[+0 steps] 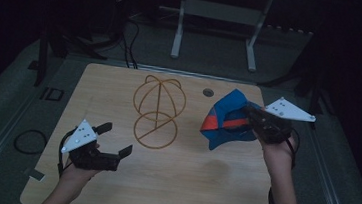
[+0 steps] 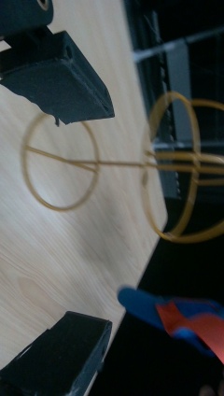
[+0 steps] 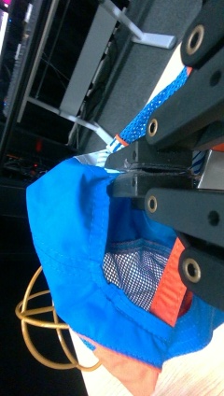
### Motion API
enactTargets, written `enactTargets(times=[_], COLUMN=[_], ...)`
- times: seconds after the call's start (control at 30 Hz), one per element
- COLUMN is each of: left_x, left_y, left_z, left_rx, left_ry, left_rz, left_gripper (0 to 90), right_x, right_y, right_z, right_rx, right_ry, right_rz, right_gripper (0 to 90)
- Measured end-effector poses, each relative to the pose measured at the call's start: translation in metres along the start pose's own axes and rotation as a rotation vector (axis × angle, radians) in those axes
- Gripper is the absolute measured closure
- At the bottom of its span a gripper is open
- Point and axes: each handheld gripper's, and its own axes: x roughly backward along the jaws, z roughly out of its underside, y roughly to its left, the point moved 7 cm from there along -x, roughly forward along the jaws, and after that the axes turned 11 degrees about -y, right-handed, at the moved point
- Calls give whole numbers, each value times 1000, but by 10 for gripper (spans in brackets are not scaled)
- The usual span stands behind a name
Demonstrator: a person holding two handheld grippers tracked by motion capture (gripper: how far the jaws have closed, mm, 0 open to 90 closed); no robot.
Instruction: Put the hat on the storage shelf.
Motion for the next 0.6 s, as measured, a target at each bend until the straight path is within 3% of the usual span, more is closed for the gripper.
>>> enactTargets(times=[0.13, 0.17, 0.3, 0.6], left_x=[-16, -16, -39, -83], left_y=[-14, -14, -32, -68], left_z=[-27, -27, -56, -93], left_rx=[-53, -53, -89, -148], left_ry=[-6, -6, -12, -13], left_rz=[39, 39, 89, 166], left_gripper=[24, 24, 46, 67], right_x=[1, 1, 0, 1], right_y=[4, 4, 7, 15], right_z=[-4, -4, -5, -10], right_rx=[0, 0, -4, 10], right_ry=[-9, -9, -7, -18], right_rz=[-6, -6, -22, -39], right_gripper=[883, 883, 882, 882])
